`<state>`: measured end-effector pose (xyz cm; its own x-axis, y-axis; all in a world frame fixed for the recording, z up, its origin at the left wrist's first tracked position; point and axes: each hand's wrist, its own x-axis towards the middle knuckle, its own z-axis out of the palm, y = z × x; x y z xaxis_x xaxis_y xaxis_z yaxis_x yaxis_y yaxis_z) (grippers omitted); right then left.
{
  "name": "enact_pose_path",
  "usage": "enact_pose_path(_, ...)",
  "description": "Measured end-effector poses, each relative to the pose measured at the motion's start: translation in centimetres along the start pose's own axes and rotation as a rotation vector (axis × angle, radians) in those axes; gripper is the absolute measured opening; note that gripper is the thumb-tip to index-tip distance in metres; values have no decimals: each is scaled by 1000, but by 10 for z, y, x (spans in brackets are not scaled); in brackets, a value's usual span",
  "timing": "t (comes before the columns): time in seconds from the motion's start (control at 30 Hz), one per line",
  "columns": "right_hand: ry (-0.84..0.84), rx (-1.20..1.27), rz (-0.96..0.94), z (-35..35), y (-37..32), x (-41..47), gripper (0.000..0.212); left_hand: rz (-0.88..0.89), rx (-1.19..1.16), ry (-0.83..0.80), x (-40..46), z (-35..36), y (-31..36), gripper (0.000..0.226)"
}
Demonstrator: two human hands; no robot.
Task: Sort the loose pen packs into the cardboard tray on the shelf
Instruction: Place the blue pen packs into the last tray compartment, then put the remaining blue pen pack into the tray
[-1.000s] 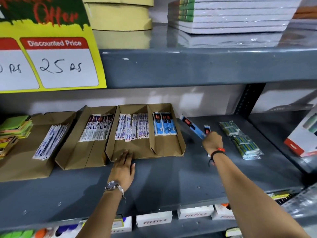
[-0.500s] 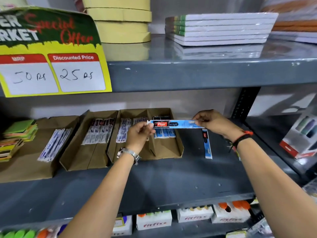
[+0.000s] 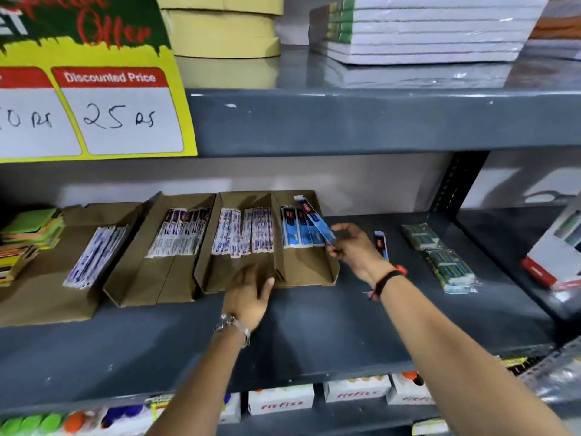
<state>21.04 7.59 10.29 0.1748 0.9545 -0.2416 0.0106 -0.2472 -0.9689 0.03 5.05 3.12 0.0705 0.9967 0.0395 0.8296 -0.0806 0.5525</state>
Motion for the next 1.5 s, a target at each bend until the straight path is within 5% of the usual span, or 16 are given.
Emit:
enact_pose_path(0.2,193,-39,59,47,23,45,28,139,232,-38,-2,29,-17,62)
enact_pose_path(0.5,100,-551,-2,49,1,57,32,146,183,3,1,34,-22,61)
enact_pose_path(0.67,382,-656,-105,-8,7,41,28,125,207,-6,2,35,-23,60)
enact_pose_path(0.87,431,-975,237,-72,49,12,46,122,214,2,1,35,-22,57)
enact_pose_path(1.0,451,-941,243,-76,54,2,43,130,222,-2,2,32,-19,57)
enact_pose_path(1.17,386,-891,191,-92,48,-4,30,198,161,91,-7,22,-13,57)
enact_pose_path(1.33,54,-775,-120,-101,3,-13,26,105,-383,267,-6,-21,29,69)
enact_pose_path(1.5,-307,-742,-215,-87,-41,-26,31,121,-821,45,9,-60,67,31)
